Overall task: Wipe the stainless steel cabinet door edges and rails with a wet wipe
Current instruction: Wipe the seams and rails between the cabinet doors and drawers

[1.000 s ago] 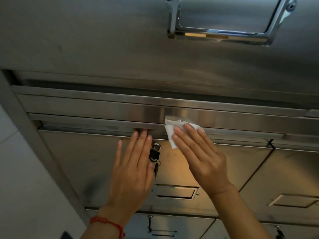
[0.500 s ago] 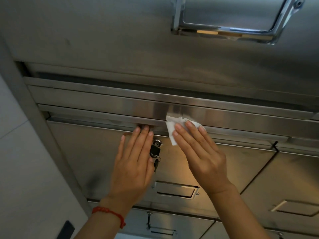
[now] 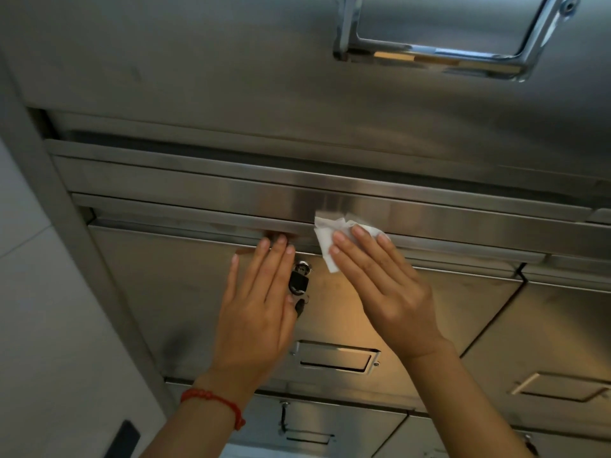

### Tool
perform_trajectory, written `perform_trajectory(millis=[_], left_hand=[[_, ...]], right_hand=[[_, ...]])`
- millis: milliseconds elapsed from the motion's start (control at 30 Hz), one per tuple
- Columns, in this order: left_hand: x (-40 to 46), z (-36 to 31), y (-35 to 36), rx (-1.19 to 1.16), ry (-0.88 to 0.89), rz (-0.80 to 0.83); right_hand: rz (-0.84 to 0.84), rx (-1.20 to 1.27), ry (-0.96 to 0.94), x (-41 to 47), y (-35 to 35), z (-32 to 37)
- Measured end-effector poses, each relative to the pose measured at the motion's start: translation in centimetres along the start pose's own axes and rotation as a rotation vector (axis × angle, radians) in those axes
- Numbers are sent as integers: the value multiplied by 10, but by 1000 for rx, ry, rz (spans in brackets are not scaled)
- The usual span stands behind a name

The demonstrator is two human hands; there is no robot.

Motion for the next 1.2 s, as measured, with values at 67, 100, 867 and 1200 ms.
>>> perform_trajectory(millis=[67, 100, 867, 1200], left_hand=[[1, -1, -2, 6, -1, 9], [2, -2, -4, 3, 1, 15], [-1, -5, 6, -135, -83, 36], [2, -30, 23, -81, 27, 56]], right_hand=[[14, -4, 15, -3, -1, -3], [17, -11, 25, -5, -1, -4], [30, -46, -2, -10, -6, -11], [19, -6, 3, -14, -7, -22]])
Point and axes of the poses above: each hand's wrist, its own x-axis towards the middle knuckle, its own y-axis out of the palm, z = x × y, the point moved 10 cm from there along x, towards the middle knuckle, and after that the axes turned 14 degrees about -x, right-handed, at the moved point
